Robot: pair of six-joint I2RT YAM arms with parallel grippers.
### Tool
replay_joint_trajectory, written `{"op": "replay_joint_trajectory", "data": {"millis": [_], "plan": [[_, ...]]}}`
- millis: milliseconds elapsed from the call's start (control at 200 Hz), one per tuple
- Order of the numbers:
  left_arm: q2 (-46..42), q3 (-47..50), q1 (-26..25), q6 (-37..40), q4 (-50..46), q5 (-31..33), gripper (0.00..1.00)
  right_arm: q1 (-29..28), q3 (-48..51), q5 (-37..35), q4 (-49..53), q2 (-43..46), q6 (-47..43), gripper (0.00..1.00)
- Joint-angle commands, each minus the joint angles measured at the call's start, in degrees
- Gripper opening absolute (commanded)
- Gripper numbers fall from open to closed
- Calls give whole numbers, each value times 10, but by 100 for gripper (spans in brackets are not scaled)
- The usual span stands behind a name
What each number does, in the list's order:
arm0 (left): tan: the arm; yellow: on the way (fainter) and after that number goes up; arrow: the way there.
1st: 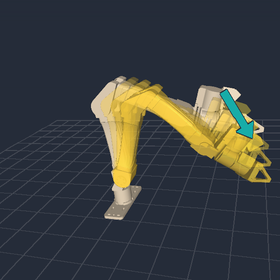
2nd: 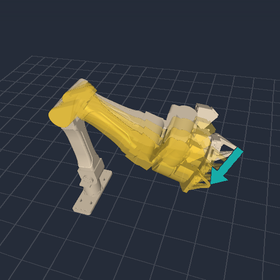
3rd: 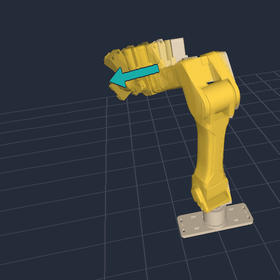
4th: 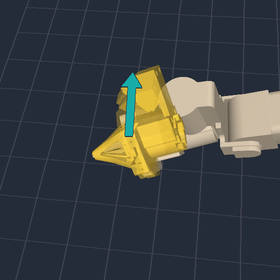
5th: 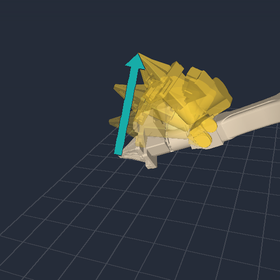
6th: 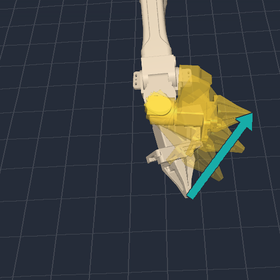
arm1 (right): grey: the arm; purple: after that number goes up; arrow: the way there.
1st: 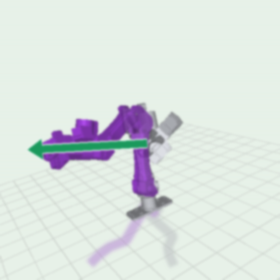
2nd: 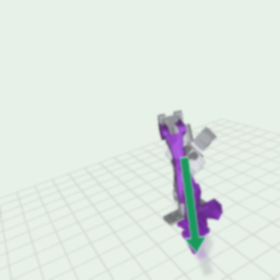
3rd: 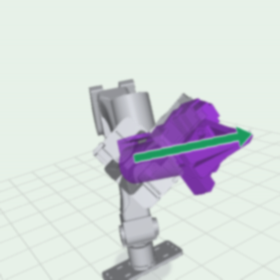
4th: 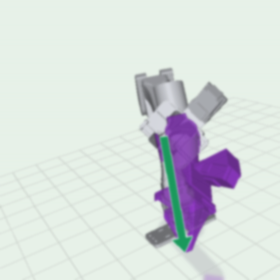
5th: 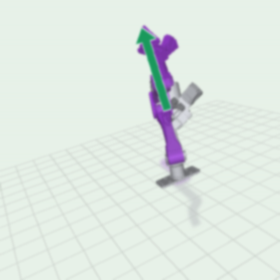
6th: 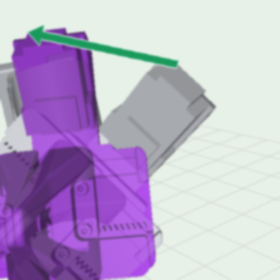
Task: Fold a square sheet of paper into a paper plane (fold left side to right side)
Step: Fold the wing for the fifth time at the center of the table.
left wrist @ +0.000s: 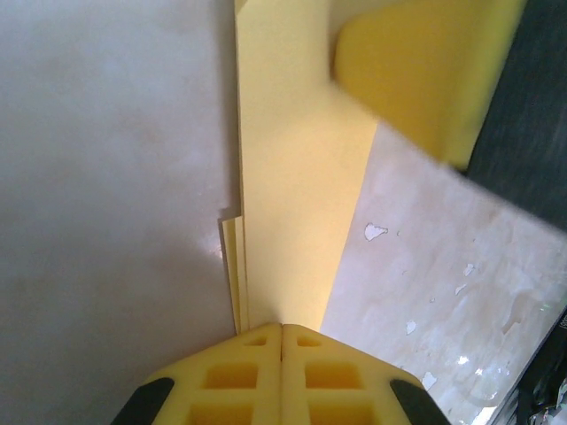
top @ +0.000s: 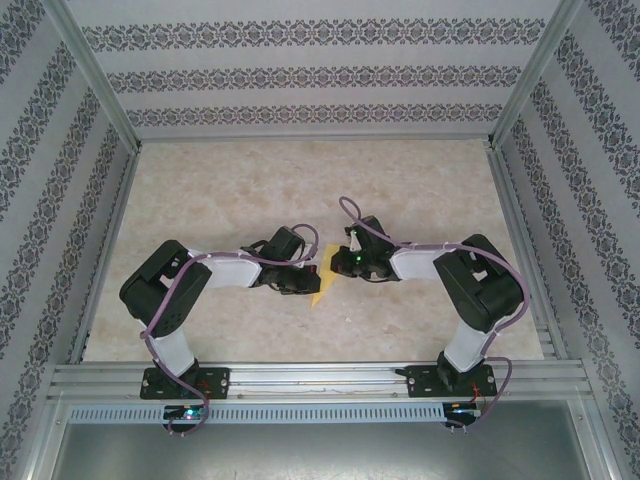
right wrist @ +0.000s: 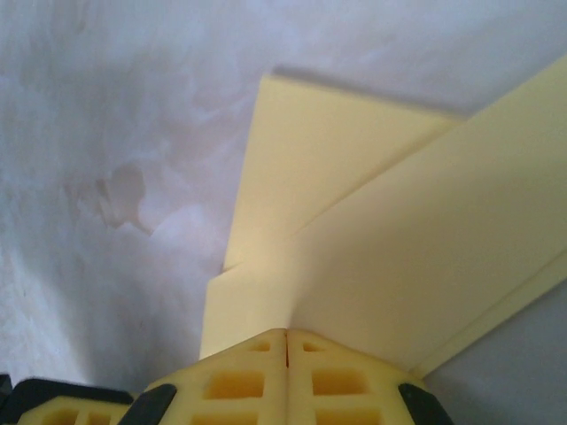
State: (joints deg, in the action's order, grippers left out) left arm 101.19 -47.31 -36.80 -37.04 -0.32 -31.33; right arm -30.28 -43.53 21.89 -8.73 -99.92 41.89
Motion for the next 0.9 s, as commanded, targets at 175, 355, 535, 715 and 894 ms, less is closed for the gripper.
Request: {"op": "replay_joint_trajectory", "data": {"millis": [175,355,535,715,894], "plan": [[27,41,-1,10,-82,74,0,48,-33,-14,10,-24,-31,0],[25,44,-1,10,-80,72,0,82,-40,-5,11,-39,-39,0],[25,44,-1,8,-77,71,0,109,-47,0,16,-43,-49,0],[22,56,-1,-10,-46,53,0,133,-61,13,19,-57,-56,0],[6,73,-3,-37,-15,42,0,146,-74,5,40,-26,-65,0]]}}
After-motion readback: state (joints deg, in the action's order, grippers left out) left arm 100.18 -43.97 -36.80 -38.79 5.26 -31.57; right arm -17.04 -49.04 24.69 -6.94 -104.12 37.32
